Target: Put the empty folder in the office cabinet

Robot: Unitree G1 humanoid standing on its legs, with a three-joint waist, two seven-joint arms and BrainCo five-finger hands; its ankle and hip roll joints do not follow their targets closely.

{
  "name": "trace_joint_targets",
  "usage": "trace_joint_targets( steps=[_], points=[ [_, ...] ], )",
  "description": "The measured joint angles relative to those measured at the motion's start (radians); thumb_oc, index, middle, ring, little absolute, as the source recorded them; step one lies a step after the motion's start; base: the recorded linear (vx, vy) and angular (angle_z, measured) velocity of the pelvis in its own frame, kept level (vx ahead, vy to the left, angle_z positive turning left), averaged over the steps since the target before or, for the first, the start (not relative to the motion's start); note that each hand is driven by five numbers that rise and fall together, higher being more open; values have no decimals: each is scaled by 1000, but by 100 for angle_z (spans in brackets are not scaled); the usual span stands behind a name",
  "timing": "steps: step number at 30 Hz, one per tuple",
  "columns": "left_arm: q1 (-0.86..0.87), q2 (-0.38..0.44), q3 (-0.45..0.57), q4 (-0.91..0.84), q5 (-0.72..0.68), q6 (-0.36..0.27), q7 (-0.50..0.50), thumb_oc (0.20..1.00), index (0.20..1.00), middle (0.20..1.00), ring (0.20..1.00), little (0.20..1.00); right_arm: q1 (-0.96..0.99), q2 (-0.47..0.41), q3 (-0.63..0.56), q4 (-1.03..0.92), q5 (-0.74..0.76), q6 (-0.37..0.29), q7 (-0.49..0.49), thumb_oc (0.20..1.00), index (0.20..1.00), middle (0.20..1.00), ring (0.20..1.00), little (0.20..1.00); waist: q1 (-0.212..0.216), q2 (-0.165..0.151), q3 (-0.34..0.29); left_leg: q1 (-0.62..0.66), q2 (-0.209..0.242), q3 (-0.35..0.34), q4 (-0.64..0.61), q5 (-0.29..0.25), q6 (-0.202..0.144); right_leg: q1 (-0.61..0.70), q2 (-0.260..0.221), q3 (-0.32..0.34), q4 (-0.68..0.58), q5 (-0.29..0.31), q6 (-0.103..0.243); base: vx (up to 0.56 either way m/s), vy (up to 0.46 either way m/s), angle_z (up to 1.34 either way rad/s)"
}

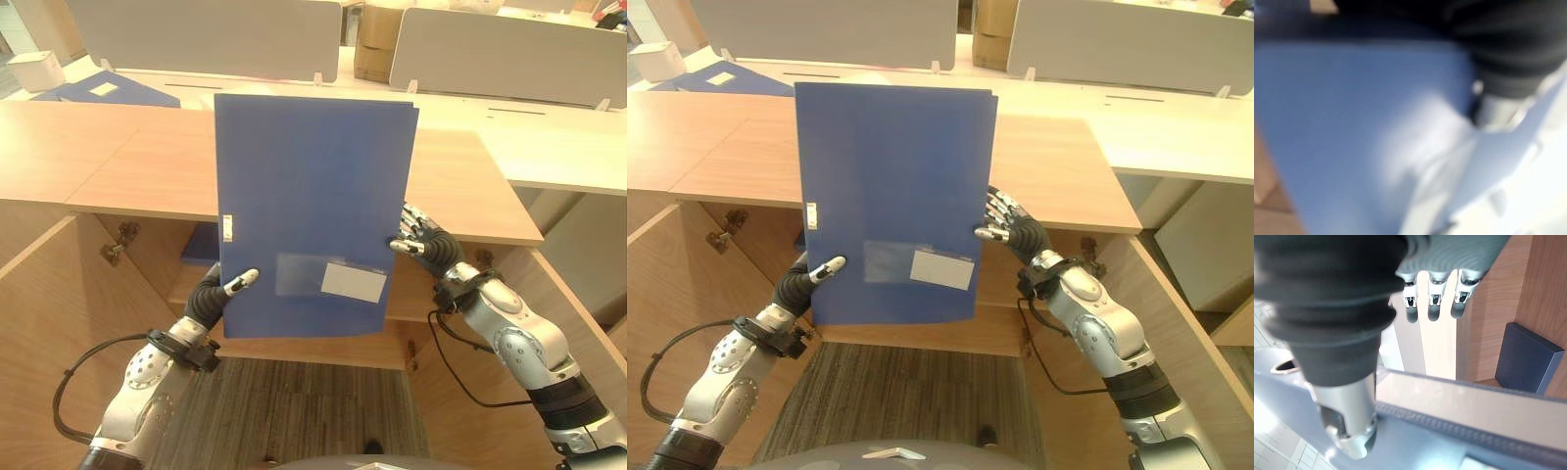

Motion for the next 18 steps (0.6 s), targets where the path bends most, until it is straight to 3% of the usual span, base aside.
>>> trace_joint_targets(
  steps=[15, 16, 18],
  points=[
    [0, 10, -30, 0, 73, -2, 38, 200, 200, 200, 200, 200, -2, 9, 95, 0, 37, 19, -20, 1000, 1000, 1000, 1000, 1000, 0, 5, 3, 0, 0, 0, 0, 0, 0, 0, 0, 1, 0, 0, 0, 0, 0, 0],
    [-1, 12, -46, 0, 73, -3, 48, 200, 200, 200, 200, 200, -4, 28, 98, 5, 37, 18, -32, 200, 200, 200, 200, 200, 0, 6, 3, 0, 0, 0, 0, 0, 0, 0, 0, 1, 0, 0, 0, 0, 0, 0],
    [-3, 13, -55, 1, 73, -4, 60, 200, 200, 200, 200, 200, -5, 32, 100, 8, 34, 16, -36, 200, 200, 200, 200, 200, 1, 6, 3, 0, 0, 0, 0, 0, 0, 0, 0, 0, 0, 0, 0, 0, 0, 0]
  ],
)
